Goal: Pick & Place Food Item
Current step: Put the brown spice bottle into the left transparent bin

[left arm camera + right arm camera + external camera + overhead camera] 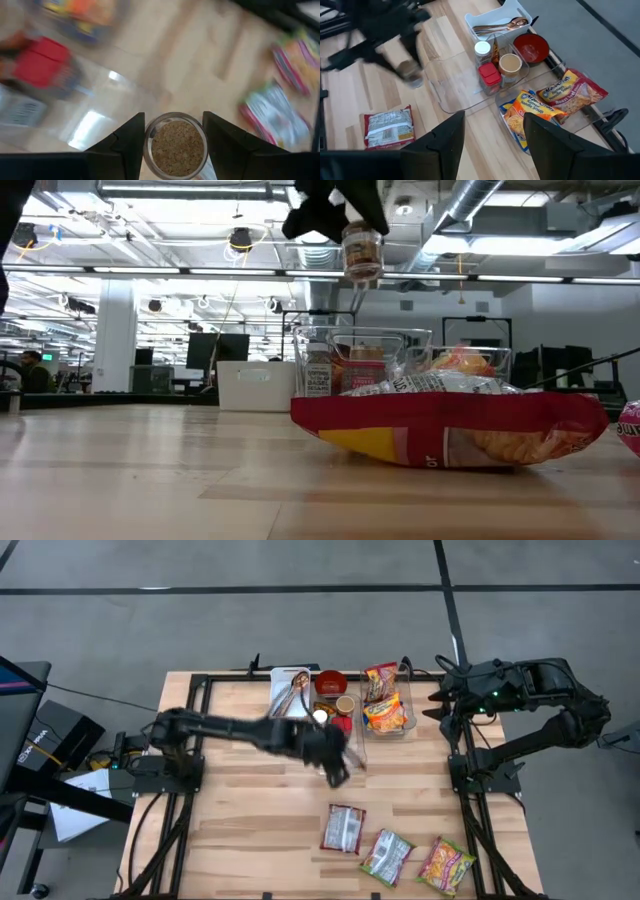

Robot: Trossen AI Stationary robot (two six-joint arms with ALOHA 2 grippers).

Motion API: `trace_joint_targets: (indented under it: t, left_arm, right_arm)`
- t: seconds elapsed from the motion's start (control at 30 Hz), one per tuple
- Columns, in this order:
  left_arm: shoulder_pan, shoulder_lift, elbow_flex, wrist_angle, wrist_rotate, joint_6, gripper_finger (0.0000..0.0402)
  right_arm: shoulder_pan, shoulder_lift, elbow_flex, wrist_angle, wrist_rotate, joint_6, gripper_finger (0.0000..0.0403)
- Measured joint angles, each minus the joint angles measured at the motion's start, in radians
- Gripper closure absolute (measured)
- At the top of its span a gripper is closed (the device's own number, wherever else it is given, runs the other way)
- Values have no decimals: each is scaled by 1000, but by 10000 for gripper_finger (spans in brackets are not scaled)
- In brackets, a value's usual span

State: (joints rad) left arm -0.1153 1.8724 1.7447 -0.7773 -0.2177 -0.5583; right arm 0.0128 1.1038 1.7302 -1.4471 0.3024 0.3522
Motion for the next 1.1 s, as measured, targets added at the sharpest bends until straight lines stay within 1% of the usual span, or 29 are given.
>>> trace_joint_targets:
  t: [0.23, 0.4, 0.57, 0.67, 0.8, 0.9, 1.03, 1.1]
  left_arm:
    - [180, -54, 0, 20, 10, 0, 233]
    - [253, -51, 0, 23, 49, -24, 233]
    - [263, -11, 0, 19, 52, -64, 233]
    - [256, 13, 0, -20, 49, -116, 233]
    - [235, 54, -1, -24, -6, -142, 233]
    - [222, 73, -7, -10, -31, -203, 233]
    - [193, 83, -50, 10, -142, -290, 233]
    - [184, 82, -77, 30, -166, -348, 233]
  right_arm:
    - [0, 0, 0, 0, 41, 46, 207]
    - [0, 0, 0, 0, 52, 103, 207]
    - [0, 2, 0, 0, 64, 159, 207]
    - [0, 2, 0, 0, 65, 181, 207]
    - [0, 3, 0, 0, 65, 206, 207]
    - [0, 4, 0, 0, 65, 220, 207]
    - [0, 4, 0, -4, 65, 231, 207]
    - [0, 4, 0, -9, 65, 236, 207]
